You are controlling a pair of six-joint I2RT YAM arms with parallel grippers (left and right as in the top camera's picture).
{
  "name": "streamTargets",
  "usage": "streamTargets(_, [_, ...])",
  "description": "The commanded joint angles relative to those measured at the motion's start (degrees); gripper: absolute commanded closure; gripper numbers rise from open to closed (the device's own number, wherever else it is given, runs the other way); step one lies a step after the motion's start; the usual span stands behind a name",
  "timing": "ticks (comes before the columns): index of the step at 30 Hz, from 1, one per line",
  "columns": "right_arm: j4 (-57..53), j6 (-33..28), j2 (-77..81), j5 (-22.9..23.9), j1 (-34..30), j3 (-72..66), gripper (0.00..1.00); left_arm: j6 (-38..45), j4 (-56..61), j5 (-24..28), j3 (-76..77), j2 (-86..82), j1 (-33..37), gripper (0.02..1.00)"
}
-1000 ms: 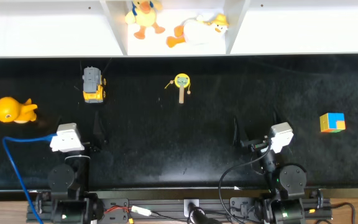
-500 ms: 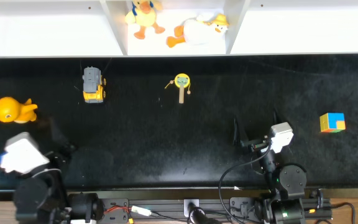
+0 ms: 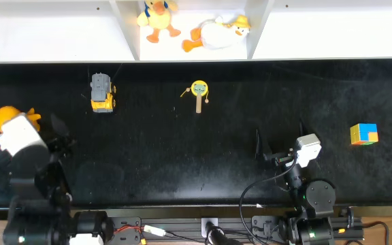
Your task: Store Toys
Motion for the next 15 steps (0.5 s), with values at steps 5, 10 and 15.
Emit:
streamTargets(5, [0.22, 0.26, -0.46, 0.28, 0.46, -0.74, 0.005, -4.26, -2.49, -6.27, 1.2, -0.09, 3.26, 0.023])
streamTargets(10, [0.22, 0.26, -0.46, 0.28, 0.46, -0.74, 0.005, -2.93, -5.18, -1.57, 1.25, 0.35, 15.19, 0.023])
streamTargets(15, [0.22, 0.26, -0.46, 0.28, 0.46, -0.74, 0.005, 2.03, -4.85, 13.2, 1.53, 4.17, 31.85, 0.023])
